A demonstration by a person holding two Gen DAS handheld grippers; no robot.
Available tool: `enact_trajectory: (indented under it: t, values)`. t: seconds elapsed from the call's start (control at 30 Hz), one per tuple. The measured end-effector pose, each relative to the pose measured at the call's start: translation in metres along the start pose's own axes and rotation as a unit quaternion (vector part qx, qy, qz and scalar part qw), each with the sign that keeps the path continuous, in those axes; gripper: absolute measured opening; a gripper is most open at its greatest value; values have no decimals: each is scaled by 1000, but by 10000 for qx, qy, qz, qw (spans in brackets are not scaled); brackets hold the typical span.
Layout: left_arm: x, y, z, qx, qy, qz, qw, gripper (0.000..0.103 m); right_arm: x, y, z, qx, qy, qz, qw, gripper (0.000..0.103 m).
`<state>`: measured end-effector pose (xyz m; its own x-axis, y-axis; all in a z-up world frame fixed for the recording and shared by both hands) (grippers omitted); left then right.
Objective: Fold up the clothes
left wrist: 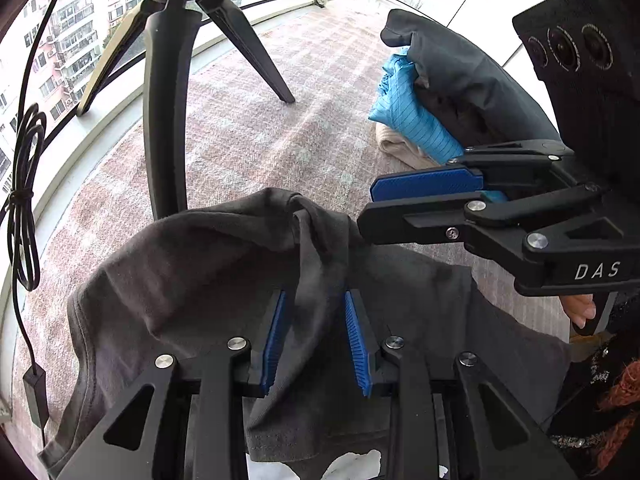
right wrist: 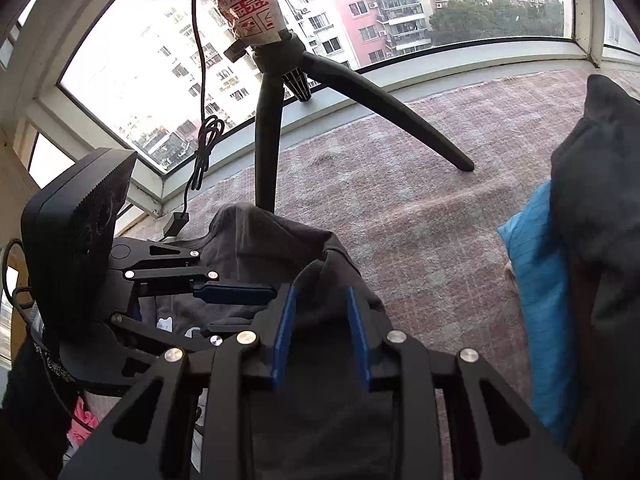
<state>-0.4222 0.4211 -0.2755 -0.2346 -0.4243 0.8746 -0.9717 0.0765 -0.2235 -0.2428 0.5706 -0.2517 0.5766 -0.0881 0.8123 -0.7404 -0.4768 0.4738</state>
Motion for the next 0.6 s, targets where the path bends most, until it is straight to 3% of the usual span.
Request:
enact_trajectory:
  t: [0.13, 0.43, 0.53, 0.6]
  values:
    - [0, -19, 6, 23, -202, 50, 9998, 10, -8, 13, 7, 256, 196, 8, 9995, 29]
    - [3, -42, 7, -144, -517, 142, 9985, 10, -40, 24, 26, 644, 603, 203, 9959, 30]
    - [6, -39, 14, -153, -477, 119, 9987, 11, -41, 19, 28, 812, 503, 370, 9947, 5]
    - [13, -31, 20, -87, -467, 41, 9989, 16, -33, 16, 26, 783, 401, 288, 9957, 5]
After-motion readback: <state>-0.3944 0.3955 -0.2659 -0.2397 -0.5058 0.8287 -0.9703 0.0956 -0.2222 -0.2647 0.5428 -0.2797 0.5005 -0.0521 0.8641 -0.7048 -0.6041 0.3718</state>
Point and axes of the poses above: each gripper's, at about its wrist camera, not at the fingertips, and x roughly against the way its jaws point, y to its left, z to its underside, the point moved 8 cm from there along -x, roughly the way its jaws point, and after that the axes turned 13 degrees about -x, right-handed, at the moved point
